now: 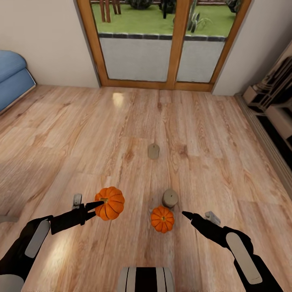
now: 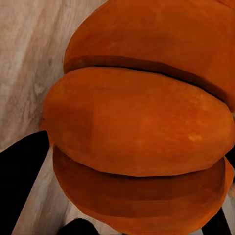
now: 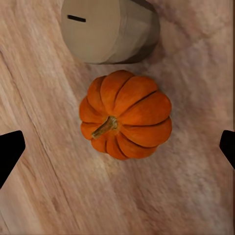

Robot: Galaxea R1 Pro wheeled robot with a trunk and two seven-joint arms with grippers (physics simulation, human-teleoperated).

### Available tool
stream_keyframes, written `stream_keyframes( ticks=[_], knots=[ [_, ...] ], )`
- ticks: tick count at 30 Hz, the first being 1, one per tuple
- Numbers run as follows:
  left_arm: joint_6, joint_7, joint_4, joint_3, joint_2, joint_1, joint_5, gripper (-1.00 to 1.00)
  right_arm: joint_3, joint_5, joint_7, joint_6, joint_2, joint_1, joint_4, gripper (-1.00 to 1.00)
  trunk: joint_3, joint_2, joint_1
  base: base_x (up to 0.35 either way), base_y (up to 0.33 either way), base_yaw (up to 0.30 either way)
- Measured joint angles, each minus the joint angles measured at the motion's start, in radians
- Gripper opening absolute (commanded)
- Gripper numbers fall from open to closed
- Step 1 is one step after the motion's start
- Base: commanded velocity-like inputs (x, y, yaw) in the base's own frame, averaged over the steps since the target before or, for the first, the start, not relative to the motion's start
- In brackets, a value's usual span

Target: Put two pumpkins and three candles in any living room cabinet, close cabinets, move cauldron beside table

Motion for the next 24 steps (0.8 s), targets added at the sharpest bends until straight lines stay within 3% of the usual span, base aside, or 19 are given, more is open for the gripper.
stream_keyframes(
  ticks=[24],
  knots=[
    [0.000,0.000,0.000,-0.002,0.000,0.000,-0.001,-1.00,0.001,0.002,0.006,0.000,0.000,0.000,-0.012,1.00,-0.093,-0.006,0.011,0.000,0.000,0.000]
  ],
)
